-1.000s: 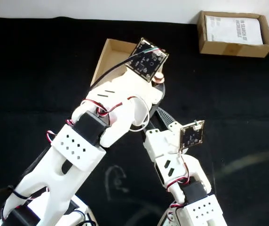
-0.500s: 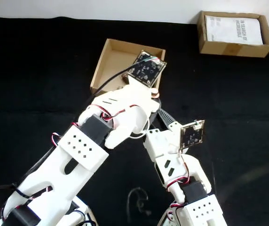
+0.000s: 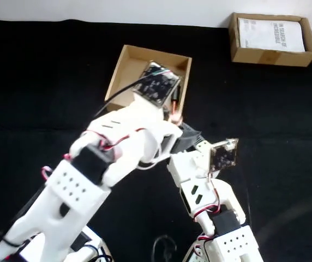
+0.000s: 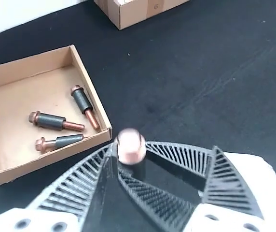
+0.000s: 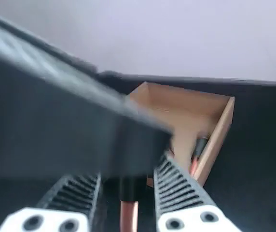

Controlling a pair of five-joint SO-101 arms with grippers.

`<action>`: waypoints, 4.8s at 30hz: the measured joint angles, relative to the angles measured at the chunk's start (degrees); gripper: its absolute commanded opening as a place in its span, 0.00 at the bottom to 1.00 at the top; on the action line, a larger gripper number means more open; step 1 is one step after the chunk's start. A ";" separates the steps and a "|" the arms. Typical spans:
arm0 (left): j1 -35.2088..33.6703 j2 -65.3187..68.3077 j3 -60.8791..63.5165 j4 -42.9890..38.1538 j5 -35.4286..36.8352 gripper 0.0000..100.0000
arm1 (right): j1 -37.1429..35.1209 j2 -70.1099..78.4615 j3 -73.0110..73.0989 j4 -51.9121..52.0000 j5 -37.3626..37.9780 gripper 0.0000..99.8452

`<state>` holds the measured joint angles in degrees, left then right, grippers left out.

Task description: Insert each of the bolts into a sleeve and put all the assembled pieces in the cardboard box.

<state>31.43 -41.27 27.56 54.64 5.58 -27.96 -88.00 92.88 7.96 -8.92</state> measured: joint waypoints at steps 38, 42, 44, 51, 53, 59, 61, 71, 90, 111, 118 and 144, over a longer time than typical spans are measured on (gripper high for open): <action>-37.01 -47.56 25.85 17.23 -0.09 0.30 | 0.97 44.13 -50.46 13.27 3.43 0.01; -41.93 -55.74 33.14 17.23 -0.09 0.30 | 0.97 54.59 -59.69 13.27 3.43 0.01; -43.52 -59.69 36.92 17.23 -0.09 0.30 | 0.97 60.22 -64.44 13.27 3.43 0.01; -50.37 -60.75 45.63 13.27 -0.09 0.30 | 0.18 81.32 -82.37 13.54 3.43 0.01; -52.13 -60.84 47.21 12.48 -0.09 0.30 | -0.62 87.12 -87.82 14.24 3.43 0.01; -56.97 -60.84 54.95 12.31 -0.09 0.30 | -2.99 103.21 -108.22 24.62 3.43 0.01; -58.46 -60.84 58.37 12.22 -0.09 0.30 | -3.16 108.92 -116.31 28.40 3.43 0.01; -59.16 -60.84 68.48 12.04 -0.09 0.30 | -3.08 132.84 -150.95 47.91 3.96 0.01; -59.16 -60.84 68.48 12.04 0.00 0.30 | -6.07 145.41 -157.63 54.86 22.24 0.05; -59.16 -60.84 68.57 12.04 0.00 0.30 | -6.15 145.49 -173.36 69.45 24.09 0.32; -59.16 -60.84 68.57 12.04 0.00 0.30 | -9.14 143.56 -185.76 84.22 24.18 0.32; -61.45 -60.84 68.57 9.85 0.00 0.30 | -27.25 113.14 -149.27 92.57 11.16 0.32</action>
<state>-30.02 -102.11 96.13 64.48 5.58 -55.21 25.14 -56.40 100.53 2.24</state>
